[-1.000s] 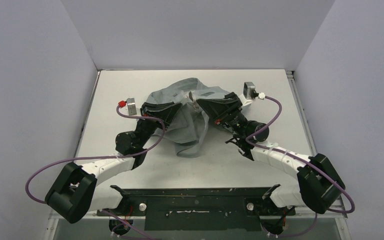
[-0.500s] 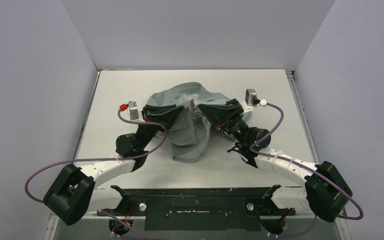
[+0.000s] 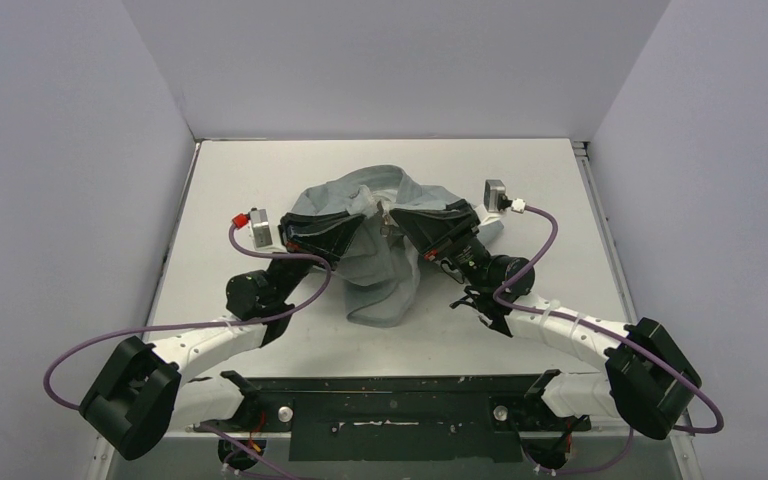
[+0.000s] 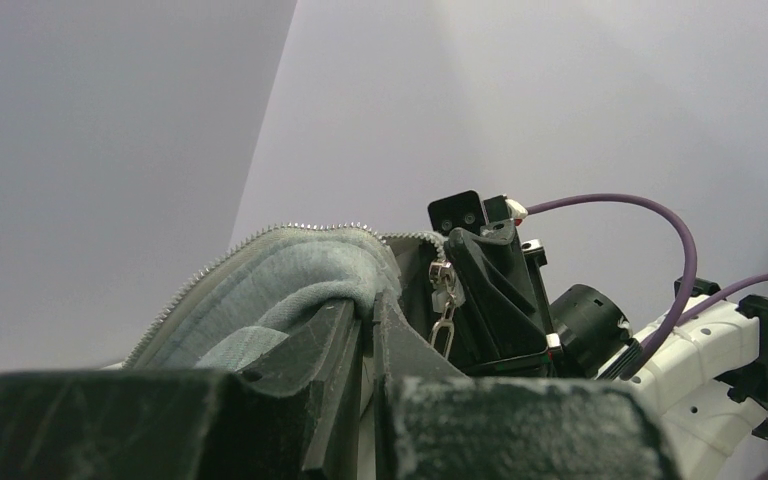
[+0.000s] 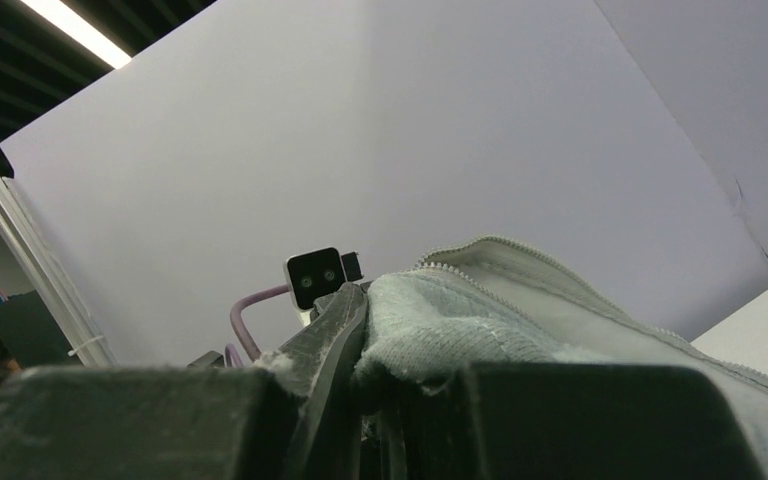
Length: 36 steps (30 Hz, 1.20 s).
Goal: Zip up the jacket
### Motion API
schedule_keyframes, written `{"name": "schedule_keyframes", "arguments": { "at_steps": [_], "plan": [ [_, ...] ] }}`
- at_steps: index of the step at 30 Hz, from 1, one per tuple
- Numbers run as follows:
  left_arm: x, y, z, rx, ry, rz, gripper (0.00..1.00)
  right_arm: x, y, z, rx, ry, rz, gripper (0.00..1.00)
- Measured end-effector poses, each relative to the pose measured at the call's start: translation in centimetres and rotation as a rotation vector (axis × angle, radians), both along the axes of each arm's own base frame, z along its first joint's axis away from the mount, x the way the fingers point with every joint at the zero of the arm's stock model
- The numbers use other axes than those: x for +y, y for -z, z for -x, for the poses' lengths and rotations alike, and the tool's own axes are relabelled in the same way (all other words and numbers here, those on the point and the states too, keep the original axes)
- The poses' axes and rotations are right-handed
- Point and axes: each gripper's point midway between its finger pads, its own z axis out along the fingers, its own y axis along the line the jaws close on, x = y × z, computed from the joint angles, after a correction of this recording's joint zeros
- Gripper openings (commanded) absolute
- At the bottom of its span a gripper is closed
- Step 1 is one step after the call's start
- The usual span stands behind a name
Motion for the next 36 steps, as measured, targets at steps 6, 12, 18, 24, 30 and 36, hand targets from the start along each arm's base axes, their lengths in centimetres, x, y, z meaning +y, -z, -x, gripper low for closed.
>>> {"name": "schedule_keyframes", "arguments": {
  "at_steps": [6, 12, 18, 24, 30, 36],
  "plan": [
    [-0.19, 0.16, 0.24, 0.001, 0.008, -0.003, 0.00, 0.10, 0.34, -0.38, 0.022, 0.010, 0.006, 0.00],
    [-0.45, 0.17, 0.53, -0.001, 0.018, -0.005, 0.00, 0.17, 0.36, -0.40, 0.030, 0.013, 0.003, 0.00],
    [-0.56, 0.18, 0.64, -0.006, 0.018, -0.008, 0.00, 0.12, 0.38, -0.53, 0.037, 0.016, 0.000, 0.00],
    [-0.59, 0.18, 0.66, -0.010, 0.014, -0.010, 0.00, 0.12, 0.77, -0.61, 0.046, 0.019, 0.005, 0.00],
    [-0.20, -0.12, 0.76, -0.012, -0.001, 0.004, 0.00, 0.22, 0.95, -0.64, 0.051, 0.017, 0.011, 0.00],
    [-0.10, -0.24, 0.78, -0.013, -0.003, 0.008, 0.00, 0.35, 0.96, -0.47, 0.052, 0.011, 0.011, 0.00]
  ]
}}
